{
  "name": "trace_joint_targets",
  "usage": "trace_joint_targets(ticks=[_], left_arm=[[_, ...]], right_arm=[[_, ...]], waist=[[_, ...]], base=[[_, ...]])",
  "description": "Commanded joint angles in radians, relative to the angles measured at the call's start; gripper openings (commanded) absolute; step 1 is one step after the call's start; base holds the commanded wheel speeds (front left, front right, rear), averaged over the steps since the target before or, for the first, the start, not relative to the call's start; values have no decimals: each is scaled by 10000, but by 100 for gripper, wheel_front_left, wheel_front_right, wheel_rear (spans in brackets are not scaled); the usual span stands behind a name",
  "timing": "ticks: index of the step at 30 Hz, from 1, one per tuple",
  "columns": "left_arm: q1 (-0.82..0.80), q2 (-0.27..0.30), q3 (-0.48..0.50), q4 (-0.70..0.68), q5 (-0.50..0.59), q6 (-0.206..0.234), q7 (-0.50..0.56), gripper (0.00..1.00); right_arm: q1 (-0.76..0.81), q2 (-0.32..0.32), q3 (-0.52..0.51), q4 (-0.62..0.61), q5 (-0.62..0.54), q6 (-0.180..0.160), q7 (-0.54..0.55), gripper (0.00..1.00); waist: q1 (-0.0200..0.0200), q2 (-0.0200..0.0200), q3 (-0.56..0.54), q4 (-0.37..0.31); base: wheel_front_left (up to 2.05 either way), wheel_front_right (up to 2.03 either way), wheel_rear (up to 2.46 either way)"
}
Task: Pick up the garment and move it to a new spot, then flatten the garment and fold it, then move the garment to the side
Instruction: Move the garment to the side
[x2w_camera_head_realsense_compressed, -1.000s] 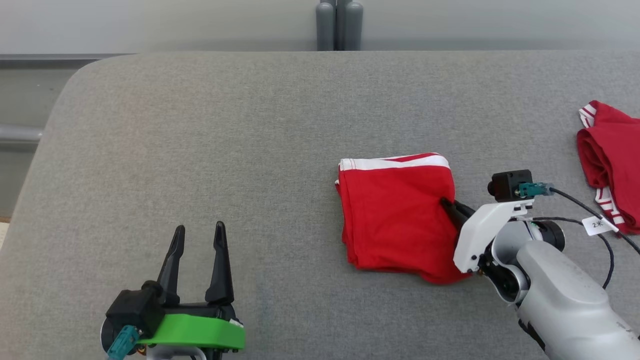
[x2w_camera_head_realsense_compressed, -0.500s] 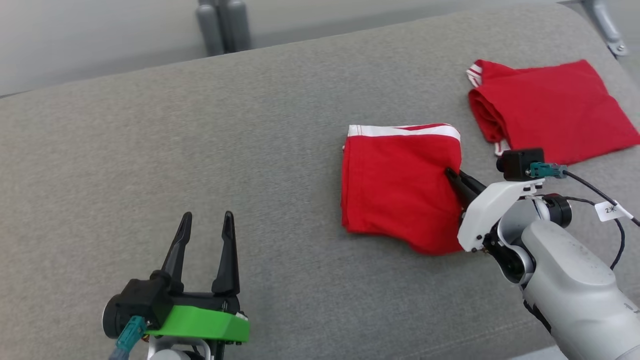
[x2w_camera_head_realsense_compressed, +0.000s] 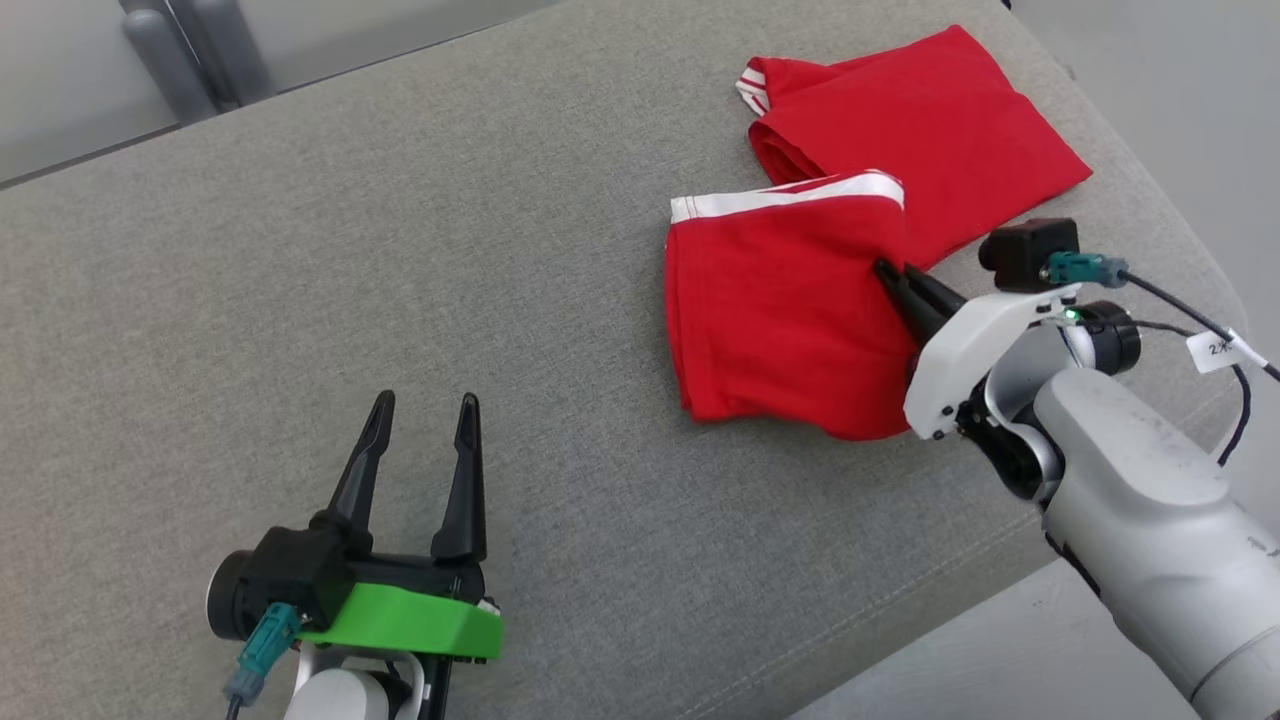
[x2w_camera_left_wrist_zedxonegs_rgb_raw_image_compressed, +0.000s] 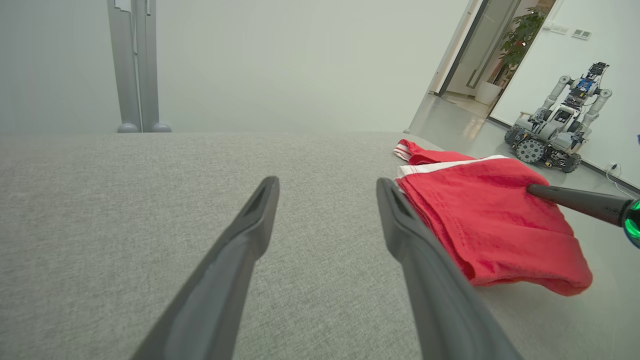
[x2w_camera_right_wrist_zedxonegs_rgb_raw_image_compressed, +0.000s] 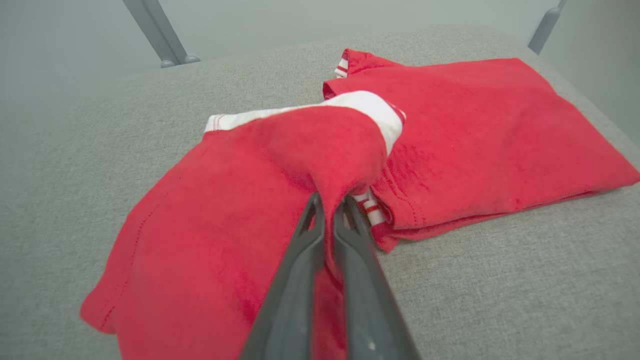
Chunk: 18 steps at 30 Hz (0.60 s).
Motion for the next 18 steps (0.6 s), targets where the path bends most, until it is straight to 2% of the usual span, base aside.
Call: trace_joint_targets(ticks=[1,6,12,18], left_arm=[[-131,72,61,-67,101,42,1,100],[-127,48,90,-215,-2,70,1,100],[-211,23,47,-331,-79,67,1,100],[-337,13,-65,-434,-85,67,1,100]], right_arm=[[-306,-133,62,13,-136,-1,56,0],[-1012,-833,456,-90,-532,-1,462,0],[-1813,-2119,1039,-417,-934,-1,1407,0],[-2491,-3333,1381,-546,-829,-2,2187,0]], waist=[[0,-1,167,272],[0,-1,219,905],[0,-1,348,1594],[0,-1,610,2160]], base=[[0,0,0],[0,0,0],[0,0,0],[0,0,0]])
